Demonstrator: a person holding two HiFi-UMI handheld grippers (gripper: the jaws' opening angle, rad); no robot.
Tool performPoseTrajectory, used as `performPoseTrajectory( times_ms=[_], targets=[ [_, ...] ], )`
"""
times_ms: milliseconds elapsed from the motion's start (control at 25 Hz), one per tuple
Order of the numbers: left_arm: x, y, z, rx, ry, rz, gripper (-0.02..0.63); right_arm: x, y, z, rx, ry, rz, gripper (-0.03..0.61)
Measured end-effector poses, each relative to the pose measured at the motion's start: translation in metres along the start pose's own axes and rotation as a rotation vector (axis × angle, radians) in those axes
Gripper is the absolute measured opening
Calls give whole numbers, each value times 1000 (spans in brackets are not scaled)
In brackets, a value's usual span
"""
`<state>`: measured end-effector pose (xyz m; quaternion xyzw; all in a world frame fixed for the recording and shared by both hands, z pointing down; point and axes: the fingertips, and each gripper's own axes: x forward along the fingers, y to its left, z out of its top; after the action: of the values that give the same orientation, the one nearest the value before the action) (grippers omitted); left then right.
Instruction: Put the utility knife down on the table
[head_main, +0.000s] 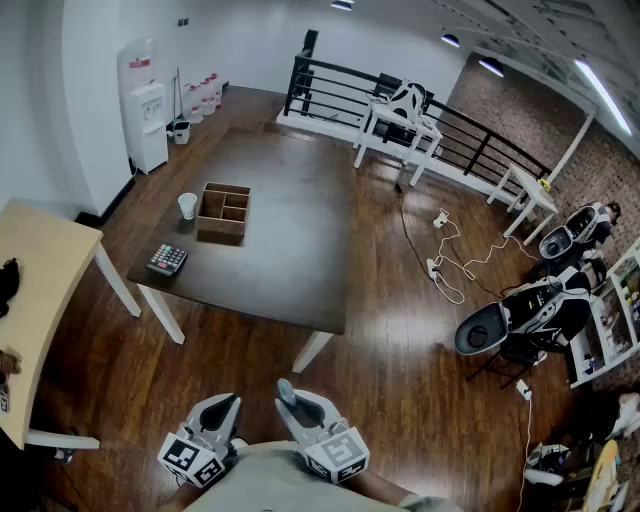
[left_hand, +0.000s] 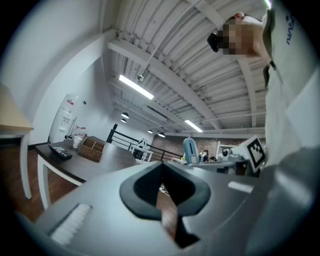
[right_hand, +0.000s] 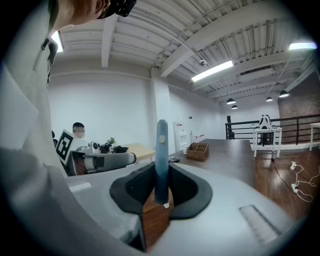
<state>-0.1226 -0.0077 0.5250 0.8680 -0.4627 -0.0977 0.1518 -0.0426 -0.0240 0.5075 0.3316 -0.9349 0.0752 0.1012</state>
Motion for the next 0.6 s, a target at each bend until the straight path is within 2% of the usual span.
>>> performPoseTrajectory(
  times_ms=[280, 400, 600],
  targets=[
    [-15, 33, 14, -4, -30, 32, 2, 37, 2, 7, -46, 10, -16, 74],
    [-17, 49, 11, -38, -24, 57, 2, 49, -4, 7, -30, 20, -33, 74],
    [-12, 66, 14, -20, -6, 77, 2, 72, -26, 8, -5, 16, -49, 74]
  ],
)
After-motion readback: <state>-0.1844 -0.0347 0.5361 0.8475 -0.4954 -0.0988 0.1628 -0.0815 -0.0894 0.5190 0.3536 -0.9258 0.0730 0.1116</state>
